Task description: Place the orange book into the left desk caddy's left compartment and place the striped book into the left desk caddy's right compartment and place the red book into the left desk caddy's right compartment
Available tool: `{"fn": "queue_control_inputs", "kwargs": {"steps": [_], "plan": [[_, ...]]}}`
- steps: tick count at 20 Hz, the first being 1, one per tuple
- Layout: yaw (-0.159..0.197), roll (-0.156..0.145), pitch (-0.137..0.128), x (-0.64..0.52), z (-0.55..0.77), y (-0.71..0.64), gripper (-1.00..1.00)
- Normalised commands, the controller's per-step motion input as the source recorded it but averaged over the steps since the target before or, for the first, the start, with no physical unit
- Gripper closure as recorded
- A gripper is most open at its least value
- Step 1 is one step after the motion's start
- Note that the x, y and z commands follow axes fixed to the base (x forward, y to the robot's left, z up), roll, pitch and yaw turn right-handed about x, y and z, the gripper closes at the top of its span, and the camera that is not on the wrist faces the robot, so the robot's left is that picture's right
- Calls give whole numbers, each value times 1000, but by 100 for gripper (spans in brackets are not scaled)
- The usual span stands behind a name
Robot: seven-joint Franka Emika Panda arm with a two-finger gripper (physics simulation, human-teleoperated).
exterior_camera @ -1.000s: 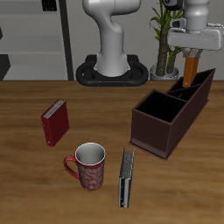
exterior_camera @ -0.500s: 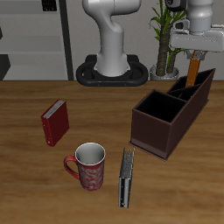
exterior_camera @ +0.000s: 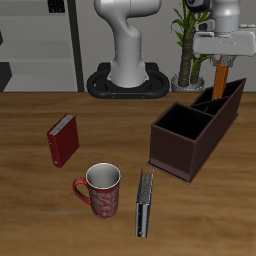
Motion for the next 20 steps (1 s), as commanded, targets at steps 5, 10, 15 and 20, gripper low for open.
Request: {"fn": "queue_control_inputs", "kwargs": {"steps": [5, 10, 15, 20], "plan": [[-9, -18, -30, 79, 17, -109, 100], [10, 4, -17, 65, 38, 0, 100], [-2, 14, 11, 117, -103, 104, 100], [-21, 43, 114, 134, -216, 88, 100]]}}
